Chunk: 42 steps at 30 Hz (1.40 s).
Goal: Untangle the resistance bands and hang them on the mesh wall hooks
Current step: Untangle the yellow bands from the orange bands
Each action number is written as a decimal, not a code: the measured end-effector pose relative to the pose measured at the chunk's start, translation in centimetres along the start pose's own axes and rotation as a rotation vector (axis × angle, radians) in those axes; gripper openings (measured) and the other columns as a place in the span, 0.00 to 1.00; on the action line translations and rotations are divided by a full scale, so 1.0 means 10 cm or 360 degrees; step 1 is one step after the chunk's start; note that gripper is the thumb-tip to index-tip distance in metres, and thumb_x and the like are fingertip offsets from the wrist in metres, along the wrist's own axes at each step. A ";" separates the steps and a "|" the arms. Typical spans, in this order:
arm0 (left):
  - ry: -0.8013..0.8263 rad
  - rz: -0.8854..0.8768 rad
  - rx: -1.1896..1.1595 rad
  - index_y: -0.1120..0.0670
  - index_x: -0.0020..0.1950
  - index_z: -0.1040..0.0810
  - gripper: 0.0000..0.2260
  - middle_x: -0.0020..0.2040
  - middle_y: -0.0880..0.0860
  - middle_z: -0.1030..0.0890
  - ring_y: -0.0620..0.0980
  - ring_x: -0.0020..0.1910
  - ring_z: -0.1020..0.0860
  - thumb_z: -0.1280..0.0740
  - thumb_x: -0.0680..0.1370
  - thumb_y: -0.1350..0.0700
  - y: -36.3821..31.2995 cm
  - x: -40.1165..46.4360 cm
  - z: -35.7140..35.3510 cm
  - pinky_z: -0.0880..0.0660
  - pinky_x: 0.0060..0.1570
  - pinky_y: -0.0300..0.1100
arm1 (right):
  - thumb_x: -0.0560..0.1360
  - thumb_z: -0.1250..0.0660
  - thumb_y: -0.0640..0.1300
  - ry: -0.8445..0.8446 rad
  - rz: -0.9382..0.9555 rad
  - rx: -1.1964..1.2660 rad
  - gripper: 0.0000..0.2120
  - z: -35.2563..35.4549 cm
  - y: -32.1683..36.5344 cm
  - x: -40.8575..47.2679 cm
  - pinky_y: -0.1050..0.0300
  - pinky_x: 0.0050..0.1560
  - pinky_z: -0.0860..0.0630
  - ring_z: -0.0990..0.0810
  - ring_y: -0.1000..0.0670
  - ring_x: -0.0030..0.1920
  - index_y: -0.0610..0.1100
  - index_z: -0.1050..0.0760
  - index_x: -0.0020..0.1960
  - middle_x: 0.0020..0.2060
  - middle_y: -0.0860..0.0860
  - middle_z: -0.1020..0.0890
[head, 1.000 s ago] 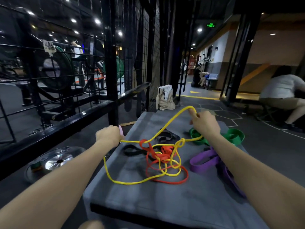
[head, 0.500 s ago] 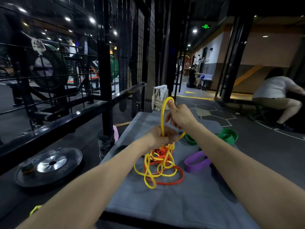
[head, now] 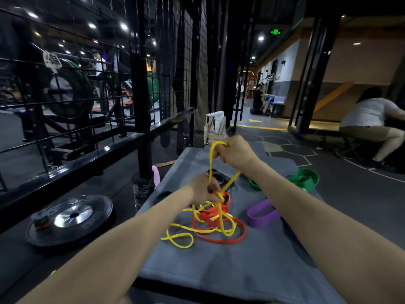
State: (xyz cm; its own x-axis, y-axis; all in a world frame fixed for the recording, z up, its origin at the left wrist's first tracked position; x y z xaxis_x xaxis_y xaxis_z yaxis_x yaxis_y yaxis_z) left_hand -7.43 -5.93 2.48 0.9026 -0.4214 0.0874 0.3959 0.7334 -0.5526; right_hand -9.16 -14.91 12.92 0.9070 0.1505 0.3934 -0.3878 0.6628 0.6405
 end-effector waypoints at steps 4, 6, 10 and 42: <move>-0.0370 0.0151 -0.0340 0.59 0.46 0.21 0.05 0.44 0.57 0.18 0.50 0.43 0.22 0.30 0.74 0.58 0.17 -0.01 0.29 0.27 0.43 0.45 | 0.73 0.33 0.58 0.0187 -0.0084 -0.0671 0.22 0.07 -0.41 -0.03 0.53 0.34 0.30 0.28 0.49 0.32 0.40 0.29 0.33 0.31 0.46 0.25; -0.0532 0.0120 -0.0684 0.56 0.39 0.23 0.05 0.33 0.50 0.20 0.42 0.32 0.23 0.29 0.74 0.59 0.21 -0.07 0.47 0.28 0.36 0.41 | 0.68 0.29 0.60 0.0449 -0.0207 -0.1024 0.18 0.00 -0.62 -0.13 0.53 0.40 0.28 0.23 0.46 0.41 0.45 0.26 0.37 0.40 0.47 0.22; -0.0435 0.0137 -0.0650 0.53 0.39 0.25 0.07 0.32 0.49 0.23 0.37 0.27 0.27 0.31 0.75 0.56 0.33 -0.13 0.61 0.29 0.33 0.33 | 0.72 0.30 0.53 0.0190 -0.0271 -0.1033 0.15 0.08 -0.71 -0.16 0.51 0.47 0.28 0.22 0.39 0.54 0.44 0.22 0.52 0.52 0.43 0.20; -0.0301 0.0037 -0.0845 0.53 0.60 0.25 0.17 0.44 0.46 0.25 0.41 0.39 0.26 0.27 0.72 0.56 -0.06 -0.08 0.70 0.31 0.34 0.31 | 0.77 0.41 0.30 -0.0278 0.0121 0.0818 0.08 0.46 0.39 0.06 0.73 0.26 0.32 0.26 0.65 0.24 0.39 0.26 0.49 0.36 0.49 0.20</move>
State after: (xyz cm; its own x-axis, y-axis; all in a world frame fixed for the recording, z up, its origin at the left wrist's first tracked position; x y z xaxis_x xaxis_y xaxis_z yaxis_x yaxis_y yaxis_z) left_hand -7.17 -2.26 8.55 0.9440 -0.2693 0.1904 0.2805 0.3518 -0.8931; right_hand -10.90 -15.65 18.68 0.8495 0.0307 0.5267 -0.5211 0.2048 0.8286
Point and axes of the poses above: each hand's wrist, its own x-axis towards the middle knuckle, its own z-axis out of the back of the hand, y = z × x, the point moved 6 cm from there along x, towards the middle knuckle
